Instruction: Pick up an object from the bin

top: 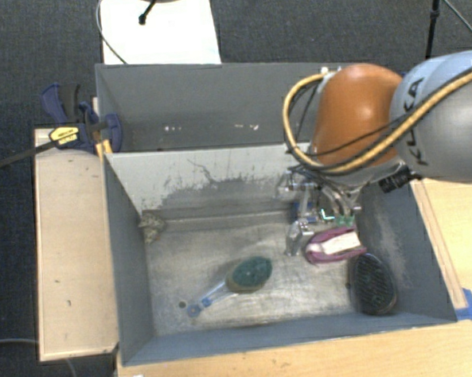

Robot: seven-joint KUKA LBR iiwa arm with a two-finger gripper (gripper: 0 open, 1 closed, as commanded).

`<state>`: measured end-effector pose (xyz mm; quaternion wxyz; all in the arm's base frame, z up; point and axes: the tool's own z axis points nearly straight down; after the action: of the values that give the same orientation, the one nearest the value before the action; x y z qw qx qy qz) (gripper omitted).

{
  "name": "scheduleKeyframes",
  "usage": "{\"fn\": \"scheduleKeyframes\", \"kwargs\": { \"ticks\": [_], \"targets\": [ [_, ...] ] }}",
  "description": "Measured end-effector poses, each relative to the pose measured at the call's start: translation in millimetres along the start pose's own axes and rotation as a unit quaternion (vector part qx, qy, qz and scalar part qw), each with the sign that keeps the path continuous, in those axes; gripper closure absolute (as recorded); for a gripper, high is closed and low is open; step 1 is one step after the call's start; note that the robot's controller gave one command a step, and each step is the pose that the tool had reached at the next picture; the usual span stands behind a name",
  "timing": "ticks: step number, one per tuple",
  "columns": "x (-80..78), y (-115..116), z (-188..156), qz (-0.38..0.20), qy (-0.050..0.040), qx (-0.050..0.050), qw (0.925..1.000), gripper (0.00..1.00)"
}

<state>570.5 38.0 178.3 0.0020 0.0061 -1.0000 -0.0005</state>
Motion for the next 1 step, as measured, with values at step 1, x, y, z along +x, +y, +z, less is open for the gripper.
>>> {"fn": "scheduleKeyframes", "kwargs": {
  "ticks": [1],
  "targets": [
    [71.7,61.3,69.9,0.112,0.0002,-0.001,0.9937,0.0]
  ]
}}
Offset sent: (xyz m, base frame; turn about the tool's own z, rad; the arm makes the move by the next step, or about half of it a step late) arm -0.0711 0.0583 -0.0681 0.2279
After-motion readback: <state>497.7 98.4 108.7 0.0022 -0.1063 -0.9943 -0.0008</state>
